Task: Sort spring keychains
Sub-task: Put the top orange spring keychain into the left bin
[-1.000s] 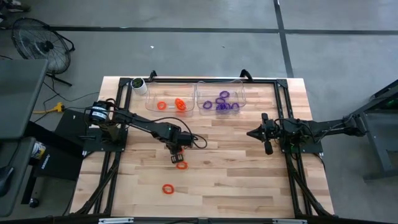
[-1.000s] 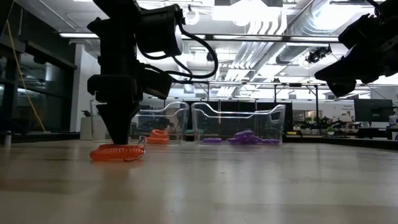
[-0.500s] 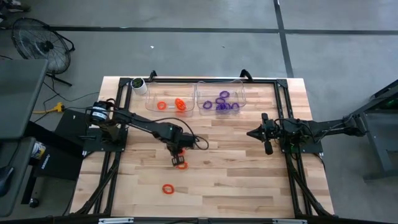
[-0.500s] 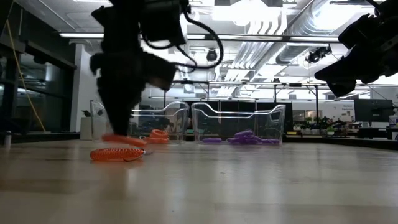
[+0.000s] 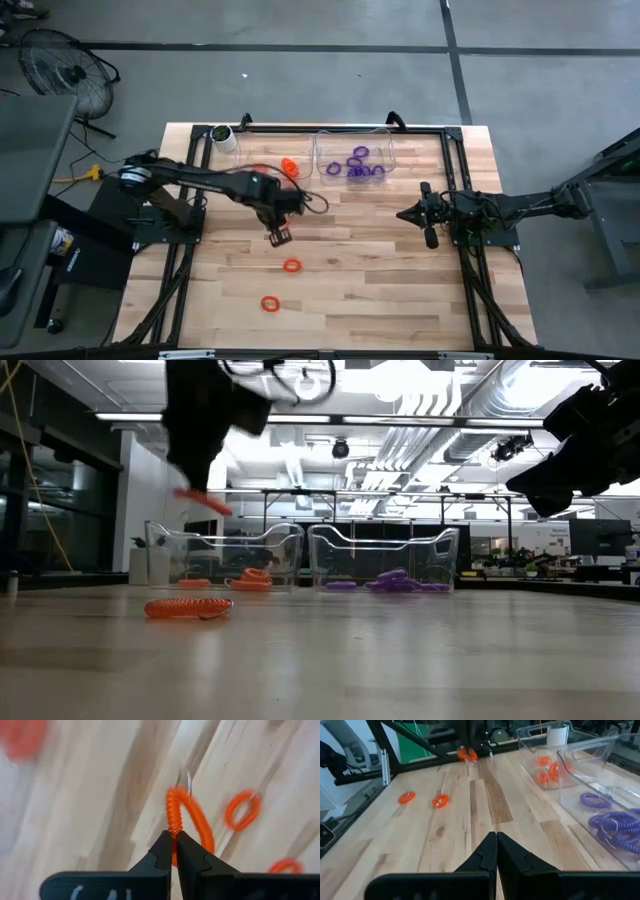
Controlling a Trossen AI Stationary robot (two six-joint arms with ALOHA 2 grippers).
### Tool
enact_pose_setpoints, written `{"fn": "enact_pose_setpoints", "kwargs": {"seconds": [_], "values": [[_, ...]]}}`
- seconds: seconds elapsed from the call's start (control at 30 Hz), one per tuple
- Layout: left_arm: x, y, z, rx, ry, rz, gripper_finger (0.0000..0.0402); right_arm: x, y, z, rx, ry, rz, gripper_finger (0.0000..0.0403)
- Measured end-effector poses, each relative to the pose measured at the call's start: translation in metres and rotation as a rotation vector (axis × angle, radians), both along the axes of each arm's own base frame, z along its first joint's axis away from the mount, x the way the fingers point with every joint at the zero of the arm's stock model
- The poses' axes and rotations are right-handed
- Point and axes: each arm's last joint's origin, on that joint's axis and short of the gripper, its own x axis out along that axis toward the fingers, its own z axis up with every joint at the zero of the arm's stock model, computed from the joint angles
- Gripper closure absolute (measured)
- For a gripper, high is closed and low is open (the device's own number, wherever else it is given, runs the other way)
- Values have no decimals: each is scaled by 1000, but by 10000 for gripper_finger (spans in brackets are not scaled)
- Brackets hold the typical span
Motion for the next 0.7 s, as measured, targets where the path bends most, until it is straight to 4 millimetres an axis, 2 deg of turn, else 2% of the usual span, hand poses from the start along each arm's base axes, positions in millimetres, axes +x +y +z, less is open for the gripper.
{"fn": "enact_pose_setpoints", "kwargs": {"seconds": [0.07, 0.13, 0.23, 0.3, 0.37, 0.47, 0.57, 0.7], "values": [[-1, 8, 14, 15, -61, 33, 400, 0, 0, 0, 0, 0, -1, 402], [-12, 17, 22, 50, -16, 74, 400, 0, 0, -1, -1, 7, 0, 402], [-11, 34, 37, 107, -83, 143, 400, 1, 0, -1, -1, 7, -1, 402], [-22, 44, 43, 134, -30, 182, 400, 1, 0, -1, -1, 12, 0, 402], [-18, 57, 51, 167, -105, 235, 400, 1, 0, -1, -1, 11, 0, 402], [-24, 74, 50, 193, -57, 301, 401, 1, 0, -1, -1, 11, 0, 402], [-25, 94, 52, 210, -90, 374, 401, 1, 0, -1, -1, 12, 0, 402], [-20, 116, 43, 215, -82, 457, 401, 1, 0, -1, -1, 11, -1, 402]]}}
